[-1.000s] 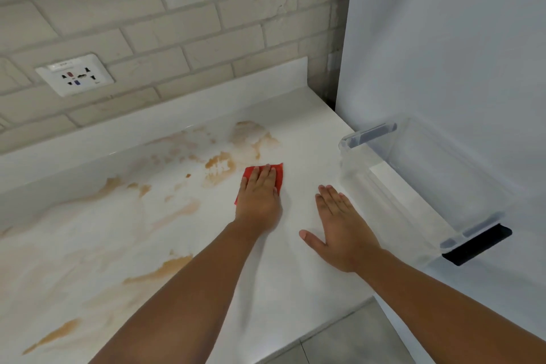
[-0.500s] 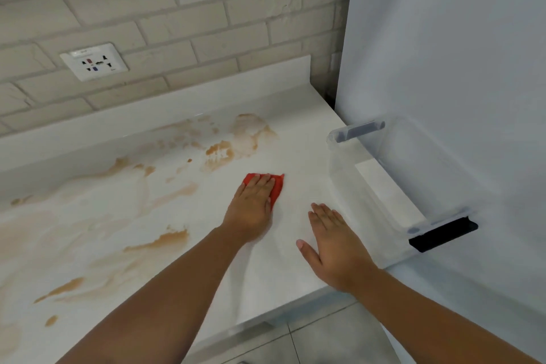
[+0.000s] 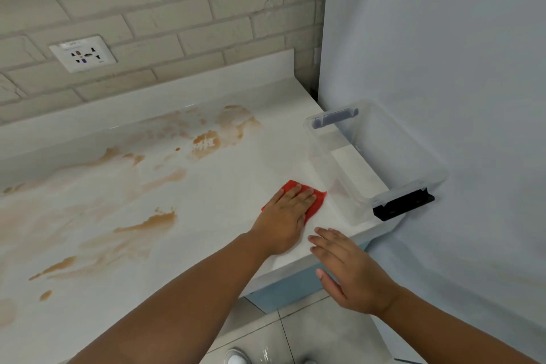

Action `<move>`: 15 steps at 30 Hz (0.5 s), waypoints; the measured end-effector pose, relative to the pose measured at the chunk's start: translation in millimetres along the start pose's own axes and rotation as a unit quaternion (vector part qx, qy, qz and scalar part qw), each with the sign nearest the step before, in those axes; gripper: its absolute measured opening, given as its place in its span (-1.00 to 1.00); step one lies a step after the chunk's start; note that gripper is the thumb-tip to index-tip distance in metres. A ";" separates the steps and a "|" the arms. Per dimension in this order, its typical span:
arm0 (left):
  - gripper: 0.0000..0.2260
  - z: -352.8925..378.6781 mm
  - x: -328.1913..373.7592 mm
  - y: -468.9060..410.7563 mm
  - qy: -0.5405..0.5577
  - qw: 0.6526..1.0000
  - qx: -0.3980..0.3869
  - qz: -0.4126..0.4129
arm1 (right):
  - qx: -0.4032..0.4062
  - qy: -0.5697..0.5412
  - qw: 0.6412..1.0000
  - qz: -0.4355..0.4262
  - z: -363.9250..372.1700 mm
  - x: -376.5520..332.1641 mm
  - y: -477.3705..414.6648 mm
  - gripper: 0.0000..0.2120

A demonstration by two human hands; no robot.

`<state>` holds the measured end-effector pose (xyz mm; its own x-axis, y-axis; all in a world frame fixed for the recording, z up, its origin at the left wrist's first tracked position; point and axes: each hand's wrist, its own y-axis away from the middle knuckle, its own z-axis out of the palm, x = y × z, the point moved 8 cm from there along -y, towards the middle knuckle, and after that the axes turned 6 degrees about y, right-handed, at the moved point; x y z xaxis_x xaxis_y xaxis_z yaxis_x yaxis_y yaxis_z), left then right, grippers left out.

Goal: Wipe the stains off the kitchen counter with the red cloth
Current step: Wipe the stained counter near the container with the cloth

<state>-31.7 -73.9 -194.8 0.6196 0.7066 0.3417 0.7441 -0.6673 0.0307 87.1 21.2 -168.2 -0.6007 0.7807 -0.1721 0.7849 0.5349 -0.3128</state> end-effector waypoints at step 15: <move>-0.58 -27.6 -27.3 82.1 0.282 0.936 0.133 -0.164 | -0.070 -0.058 0.992 0.090 24.0 -27.8 -69.6 -0.45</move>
<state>5.7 -154.4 -175.7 0.1732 0.5767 0.7983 0.9532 -0.3022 0.0115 45.5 -45.5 -164.1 -0.4567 0.8290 -0.3228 0.8892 0.4366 -0.1367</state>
